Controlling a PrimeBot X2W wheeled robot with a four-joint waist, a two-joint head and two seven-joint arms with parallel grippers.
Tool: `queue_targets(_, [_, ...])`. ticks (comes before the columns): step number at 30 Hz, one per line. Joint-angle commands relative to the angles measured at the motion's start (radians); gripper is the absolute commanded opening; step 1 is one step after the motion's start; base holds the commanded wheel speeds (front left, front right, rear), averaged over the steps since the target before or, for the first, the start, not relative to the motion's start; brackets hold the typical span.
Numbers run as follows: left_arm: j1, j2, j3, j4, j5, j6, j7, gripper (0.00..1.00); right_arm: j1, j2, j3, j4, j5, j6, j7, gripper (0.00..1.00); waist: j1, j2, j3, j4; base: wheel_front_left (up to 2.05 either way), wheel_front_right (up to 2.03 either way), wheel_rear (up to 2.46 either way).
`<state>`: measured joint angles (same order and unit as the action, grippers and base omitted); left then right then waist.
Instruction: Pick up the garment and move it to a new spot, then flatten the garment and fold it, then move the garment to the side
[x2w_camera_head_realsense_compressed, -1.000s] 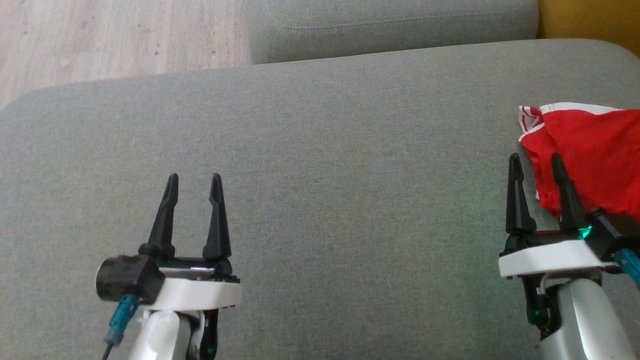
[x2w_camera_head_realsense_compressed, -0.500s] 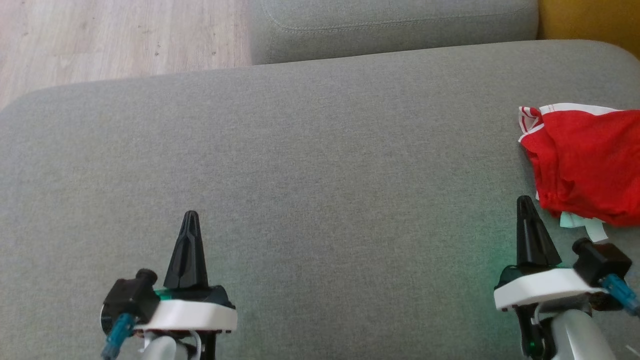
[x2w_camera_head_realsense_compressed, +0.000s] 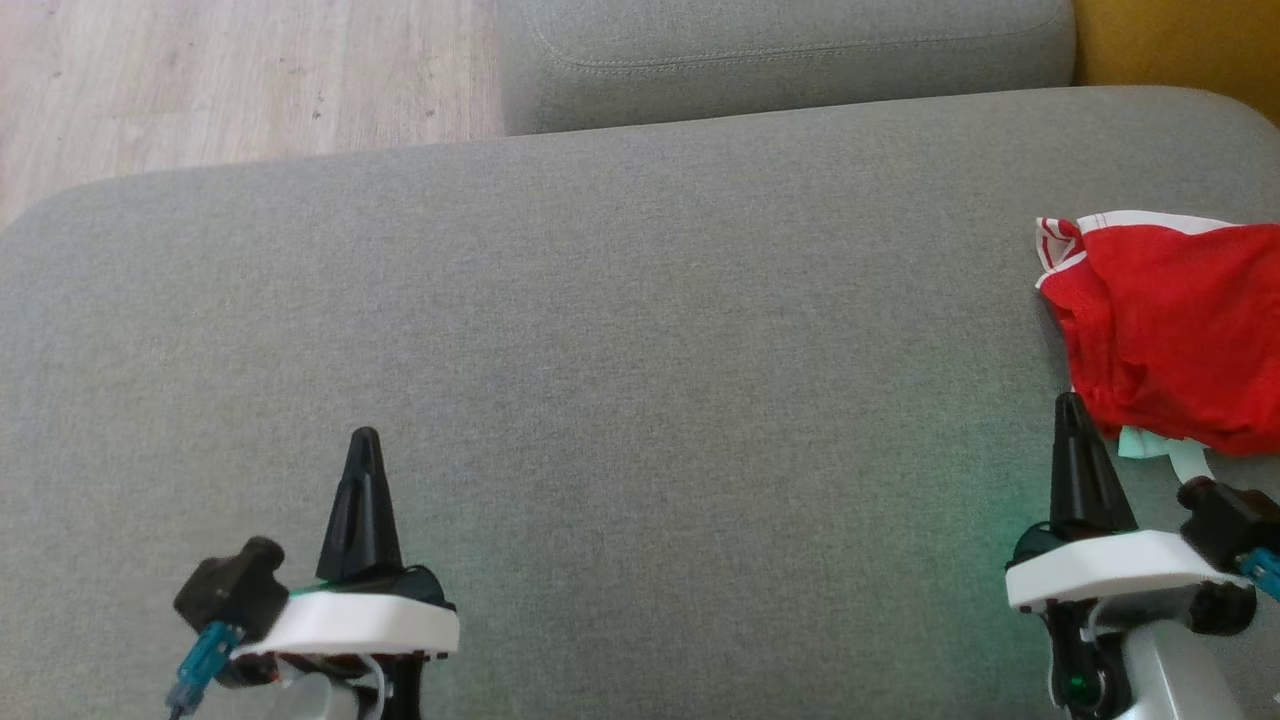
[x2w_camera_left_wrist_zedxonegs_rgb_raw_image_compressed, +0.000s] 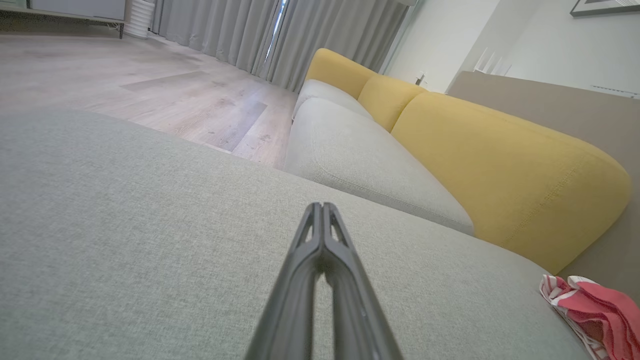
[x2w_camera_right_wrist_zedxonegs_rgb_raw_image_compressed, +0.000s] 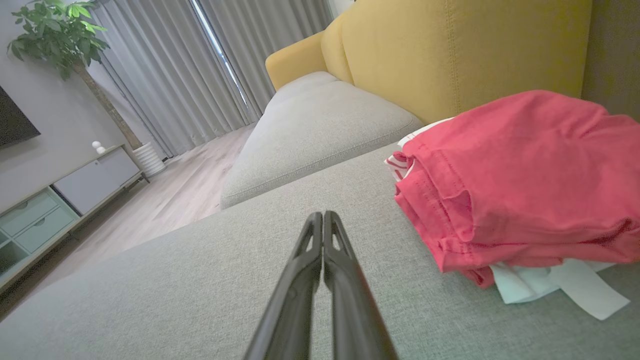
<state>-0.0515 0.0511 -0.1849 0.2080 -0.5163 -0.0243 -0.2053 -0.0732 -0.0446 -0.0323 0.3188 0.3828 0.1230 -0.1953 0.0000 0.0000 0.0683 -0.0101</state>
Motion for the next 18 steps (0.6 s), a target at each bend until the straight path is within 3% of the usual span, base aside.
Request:
queue_targets(1, [-0.041,0.008,0.024,-0.027,-0.031,-0.005,0.006,0.00,-0.043,-0.002,-0.002,-0.037,0.036,0.002,0.008,0.00,0.0000,0.0000,-0.001,0.000,0.00,0.00,0.00])
queue_targets(18, [-0.043,0.015,0.056,-0.018,-0.203,-0.021,0.045,0.00,-0.041,-0.002,-0.014,-0.042,0.219,0.003,0.054,0.00,0.0000,0.0000,-0.011,0.002,0.00,0.00,0.00])
